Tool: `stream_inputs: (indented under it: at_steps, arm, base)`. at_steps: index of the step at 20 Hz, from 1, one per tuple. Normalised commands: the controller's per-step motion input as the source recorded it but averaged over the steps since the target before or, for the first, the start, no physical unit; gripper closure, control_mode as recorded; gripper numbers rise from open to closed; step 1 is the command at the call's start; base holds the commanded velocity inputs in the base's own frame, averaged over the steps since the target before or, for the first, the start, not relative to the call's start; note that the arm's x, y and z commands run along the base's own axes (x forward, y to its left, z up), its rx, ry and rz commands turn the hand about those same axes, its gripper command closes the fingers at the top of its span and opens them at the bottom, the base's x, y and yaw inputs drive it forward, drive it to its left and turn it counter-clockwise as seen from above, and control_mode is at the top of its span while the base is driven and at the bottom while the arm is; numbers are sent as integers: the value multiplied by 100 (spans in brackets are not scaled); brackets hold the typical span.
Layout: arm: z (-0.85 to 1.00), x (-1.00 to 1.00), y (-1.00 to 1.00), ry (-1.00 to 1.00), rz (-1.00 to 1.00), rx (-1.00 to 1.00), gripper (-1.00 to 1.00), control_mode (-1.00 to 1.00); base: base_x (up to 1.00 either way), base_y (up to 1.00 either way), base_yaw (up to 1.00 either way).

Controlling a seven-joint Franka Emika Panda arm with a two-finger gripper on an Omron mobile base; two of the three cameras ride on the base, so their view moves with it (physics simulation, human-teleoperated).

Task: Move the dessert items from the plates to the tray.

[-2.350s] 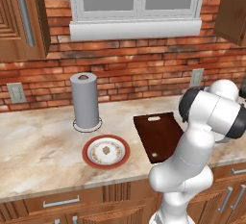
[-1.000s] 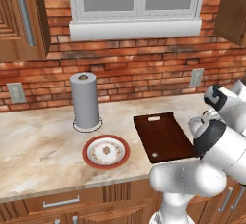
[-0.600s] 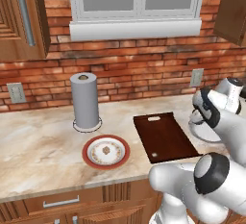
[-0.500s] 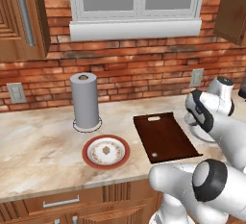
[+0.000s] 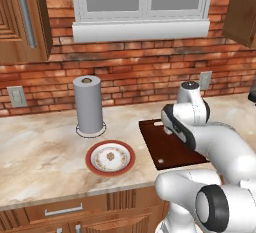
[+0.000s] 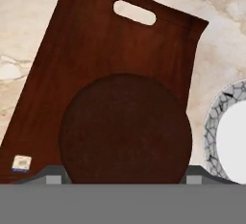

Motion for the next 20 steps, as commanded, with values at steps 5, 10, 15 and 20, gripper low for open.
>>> stream_inputs:
  at_steps: [5,10,15,20]
  arm:
    - [0,33,42,-3,0,0,100,-100]
    - [0,37,26,-12,0,9,100,-100]
    - [0,29,2,-5,-1,4,100,-100]
    - [-1,4,-1,1,-7,0,100,-100]
  base:
    - [0,0,0]
    - [0,0,0]
    - [0,0,0]
    - [0,0,0]
